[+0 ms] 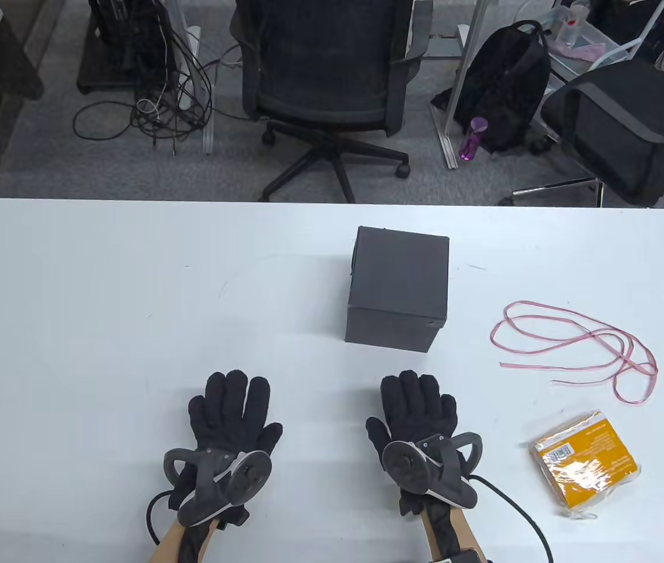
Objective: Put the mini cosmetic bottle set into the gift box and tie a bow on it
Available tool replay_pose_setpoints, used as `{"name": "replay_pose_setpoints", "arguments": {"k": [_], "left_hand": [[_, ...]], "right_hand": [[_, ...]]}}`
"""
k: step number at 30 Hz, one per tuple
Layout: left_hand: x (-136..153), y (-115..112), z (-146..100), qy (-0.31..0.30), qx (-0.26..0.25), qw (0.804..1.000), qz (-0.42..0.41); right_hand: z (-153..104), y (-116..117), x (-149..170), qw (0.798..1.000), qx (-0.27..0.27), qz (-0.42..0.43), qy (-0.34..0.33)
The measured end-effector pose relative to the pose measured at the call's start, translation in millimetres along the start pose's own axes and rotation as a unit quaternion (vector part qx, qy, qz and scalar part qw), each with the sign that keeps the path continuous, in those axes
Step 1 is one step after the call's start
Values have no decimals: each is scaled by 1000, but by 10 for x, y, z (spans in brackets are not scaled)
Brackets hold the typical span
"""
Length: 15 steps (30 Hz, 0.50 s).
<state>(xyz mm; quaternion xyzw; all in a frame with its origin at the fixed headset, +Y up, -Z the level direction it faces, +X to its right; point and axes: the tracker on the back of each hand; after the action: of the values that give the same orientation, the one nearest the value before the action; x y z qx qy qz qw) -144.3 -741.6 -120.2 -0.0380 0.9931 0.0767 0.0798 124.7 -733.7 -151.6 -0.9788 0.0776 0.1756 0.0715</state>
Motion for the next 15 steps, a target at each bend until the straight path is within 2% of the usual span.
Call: {"name": "replay_pose_setpoints", "arguments": {"k": [15], "left_hand": [[-7, -6, 4, -2, 2, 1000, 2]], "right_hand": [[-4, -6, 40, 1000, 3, 19, 7]]}}
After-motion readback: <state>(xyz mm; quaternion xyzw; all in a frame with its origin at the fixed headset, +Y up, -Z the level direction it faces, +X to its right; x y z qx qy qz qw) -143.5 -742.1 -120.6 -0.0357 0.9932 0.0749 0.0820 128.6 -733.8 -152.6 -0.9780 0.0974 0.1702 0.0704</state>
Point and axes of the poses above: the tracker on the back of each hand, its own x axis roughly to the little-finger side, its own z axis roughly from the wrist to the fingertips, y = z × x, and after that the axes turned 2 degrees about y, right-handed
